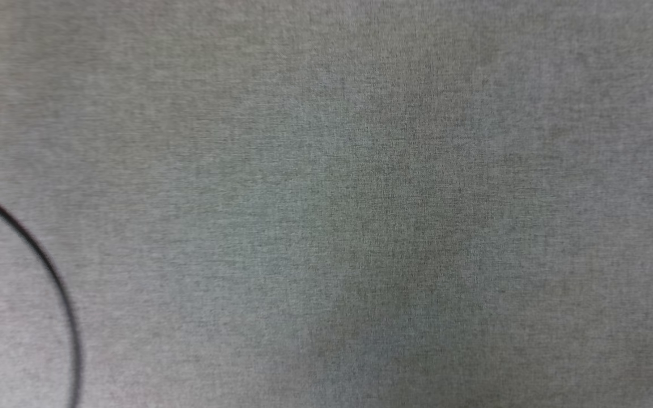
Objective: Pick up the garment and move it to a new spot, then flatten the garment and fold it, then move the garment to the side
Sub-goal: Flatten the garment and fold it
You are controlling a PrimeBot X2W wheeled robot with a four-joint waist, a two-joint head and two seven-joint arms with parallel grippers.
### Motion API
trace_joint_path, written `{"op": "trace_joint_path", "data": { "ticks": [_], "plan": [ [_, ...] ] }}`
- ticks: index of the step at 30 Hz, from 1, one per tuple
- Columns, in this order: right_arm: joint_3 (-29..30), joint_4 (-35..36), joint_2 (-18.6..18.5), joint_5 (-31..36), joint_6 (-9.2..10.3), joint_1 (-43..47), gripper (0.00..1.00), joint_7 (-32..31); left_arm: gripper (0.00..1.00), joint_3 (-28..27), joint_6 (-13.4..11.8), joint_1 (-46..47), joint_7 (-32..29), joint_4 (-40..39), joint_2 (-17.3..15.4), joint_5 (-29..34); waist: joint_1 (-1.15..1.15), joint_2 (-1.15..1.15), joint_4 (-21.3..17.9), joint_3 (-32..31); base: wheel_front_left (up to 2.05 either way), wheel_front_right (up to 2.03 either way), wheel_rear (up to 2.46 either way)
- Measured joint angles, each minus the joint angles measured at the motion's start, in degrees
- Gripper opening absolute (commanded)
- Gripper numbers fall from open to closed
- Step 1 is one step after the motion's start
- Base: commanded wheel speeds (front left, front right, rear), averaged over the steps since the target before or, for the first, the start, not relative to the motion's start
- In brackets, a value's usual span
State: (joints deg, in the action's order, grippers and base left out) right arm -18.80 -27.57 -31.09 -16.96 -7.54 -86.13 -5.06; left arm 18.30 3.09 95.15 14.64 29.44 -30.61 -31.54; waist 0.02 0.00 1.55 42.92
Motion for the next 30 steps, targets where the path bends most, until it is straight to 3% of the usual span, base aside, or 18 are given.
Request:
{"op": "trace_joint_path", "data": {
  "ticks": [9,17,22,30],
  "plan": [
    [-3.8,-6.6,0.6,-1.7,0.02,13.7,0.0,5.5,0.0,-2.4,1.2,-24.5,0.3,-6.4,5.3,3.0,-0.01,0.0,1.2,-5.7,0.0,0.0,0.0],
    [-8.6,-9.1,0.7,-4.3,0.02,28.9,0.0,9.3,0.0,-4.4,1.3,-49.3,0.4,-12.7,9.9,6.2,-0.02,0.0,2.2,-14.4,0.0,0.0,0.0],
    [-14.3,-9.1,-1.3,-7.8,0.02,39.1,0.0,7.9,0.0,-2.4,1.7,-63.4,0.4,-15.3,9.6,8.9,-0.03,0.0,2.8,-20.9,0.0,0.0,0.0],
    [-16.3,-6.9,-3.0,-17.7,0.02,52.7,0.0,2.2,0.0,-0.2,2.1,-81.9,-1.7,-16.6,7.3,7.3,-0.04,0.0,3.7,-29.9,0.0,0.0,0.0]
  ]
}}
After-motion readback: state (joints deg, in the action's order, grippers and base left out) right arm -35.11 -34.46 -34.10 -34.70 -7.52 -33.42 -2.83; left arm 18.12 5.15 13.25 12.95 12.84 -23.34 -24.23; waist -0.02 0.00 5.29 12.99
